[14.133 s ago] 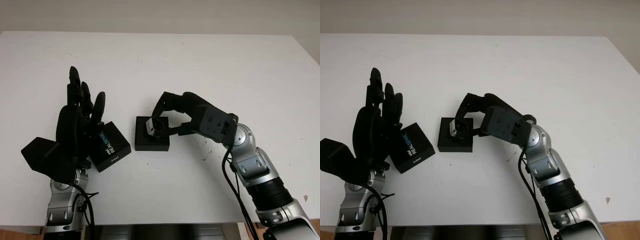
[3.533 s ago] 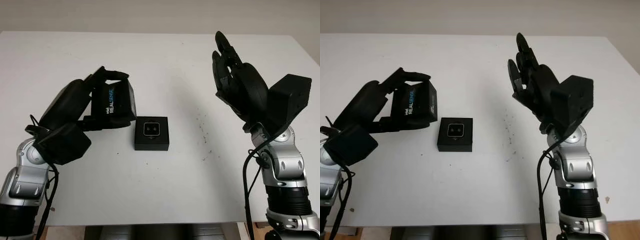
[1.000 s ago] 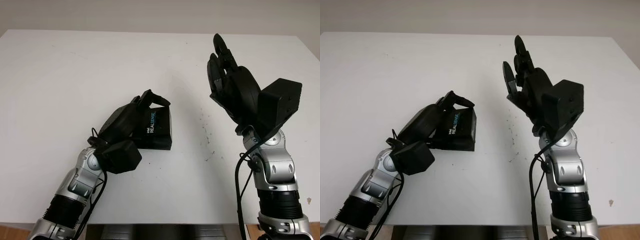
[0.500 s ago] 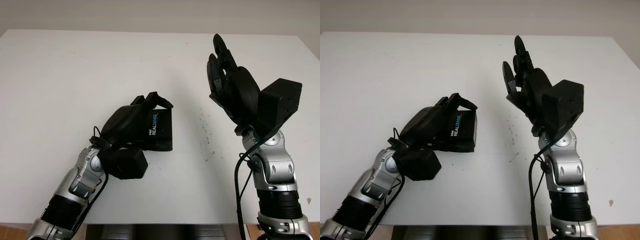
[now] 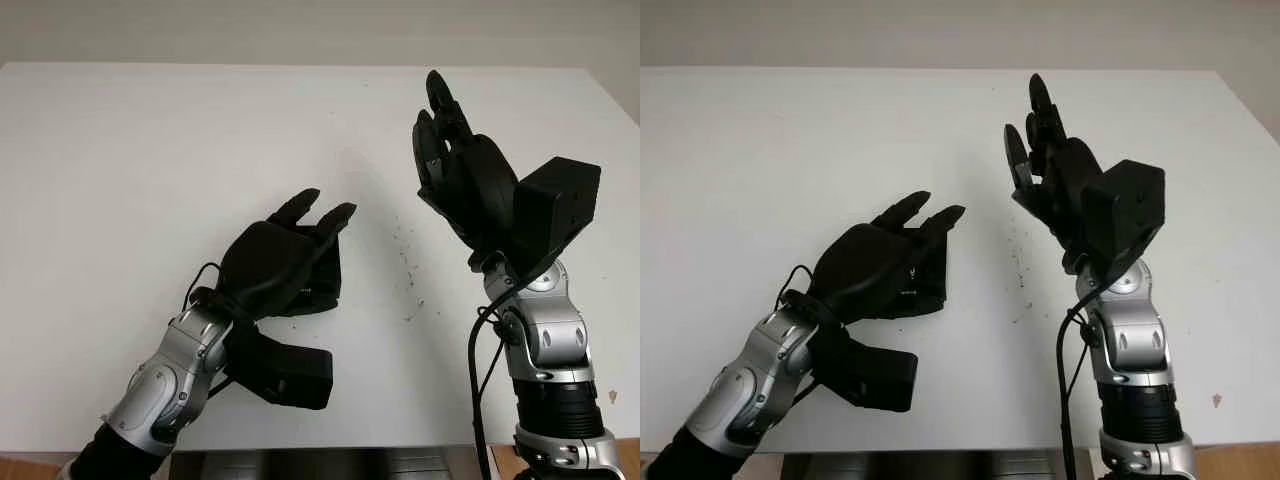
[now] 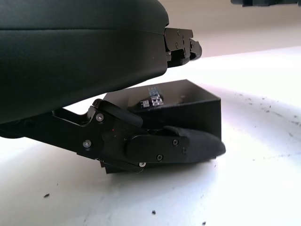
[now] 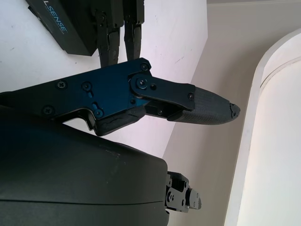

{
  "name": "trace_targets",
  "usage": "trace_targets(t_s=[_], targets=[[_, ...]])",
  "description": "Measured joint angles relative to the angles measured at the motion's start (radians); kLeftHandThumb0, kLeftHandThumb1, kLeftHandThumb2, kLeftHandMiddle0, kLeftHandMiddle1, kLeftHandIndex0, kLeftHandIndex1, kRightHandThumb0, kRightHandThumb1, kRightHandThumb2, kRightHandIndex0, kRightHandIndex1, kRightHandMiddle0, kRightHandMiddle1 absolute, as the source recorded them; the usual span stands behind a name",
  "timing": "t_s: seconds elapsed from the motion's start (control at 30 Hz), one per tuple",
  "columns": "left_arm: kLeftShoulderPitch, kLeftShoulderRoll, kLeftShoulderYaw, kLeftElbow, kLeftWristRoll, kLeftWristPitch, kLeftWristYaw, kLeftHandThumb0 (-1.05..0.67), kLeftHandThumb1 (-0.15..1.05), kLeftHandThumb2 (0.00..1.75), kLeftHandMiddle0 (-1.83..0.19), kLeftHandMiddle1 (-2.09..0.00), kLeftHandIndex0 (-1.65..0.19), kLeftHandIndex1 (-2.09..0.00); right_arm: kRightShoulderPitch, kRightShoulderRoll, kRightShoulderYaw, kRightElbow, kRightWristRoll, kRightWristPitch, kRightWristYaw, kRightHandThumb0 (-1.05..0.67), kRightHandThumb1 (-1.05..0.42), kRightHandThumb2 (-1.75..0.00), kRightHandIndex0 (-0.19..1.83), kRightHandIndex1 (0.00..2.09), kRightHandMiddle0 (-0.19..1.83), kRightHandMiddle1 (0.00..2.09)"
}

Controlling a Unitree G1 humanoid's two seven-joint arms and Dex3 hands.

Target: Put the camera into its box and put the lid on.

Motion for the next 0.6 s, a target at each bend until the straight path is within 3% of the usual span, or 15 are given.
trace_targets(t_s=[0.13, 0.23, 0.37, 0.47, 0.6], targets=[[0.017, -0.017, 0.008, 0.001, -0.064, 0.0, 0.007, -0.72, 1.05, 0.65, 0.19, 0.0, 0.19, -0.01, 0.0, 0.0, 0.0, 0.0, 0.0, 0.0, -0.002, -0.73, -1.05, -0.63, -0.16, 0.05, -0.16, 0.06], [0.022, -0.028, 0.037, 0.016, -0.179, -0.013, 0.013, -0.76, 1.05, 0.69, 0.19, 0.0, 0.19, 0.0, 0.001, 0.0, 0.0, 0.0, -0.001, 0.0, 0.0, -0.73, -1.05, -0.64, -0.16, 0.05, -0.17, 0.05], [0.023, -0.03, 0.116, 0.039, -0.452, -0.021, -0.079, -0.8, 1.05, 0.67, 0.19, 0.0, 0.19, 0.0, 0.001, 0.0, 0.0, 0.0, 0.0, 0.0, 0.004, -0.73, -1.05, -0.64, -0.16, 0.05, -0.16, 0.06], [0.023, -0.04, 0.22, 0.033, -0.75, 0.022, -0.205, -0.79, 1.05, 0.61, 0.19, 0.0, 0.19, 0.0, 0.001, 0.0, 0.0, 0.0, -0.001, 0.0, 0.005, -0.74, -1.05, -0.63, -0.16, 0.05, -0.17, 0.05], [0.024, -0.041, 0.318, 0.037, -1.017, 0.076, -0.296, -0.8, 1.05, 0.61, 0.19, 0.0, 0.19, 0.0, 0.001, 0.0, -0.001, 0.0, -0.001, -0.001, 0.012, -0.74, -1.05, -0.63, -0.17, 0.05, -0.18, 0.05]])
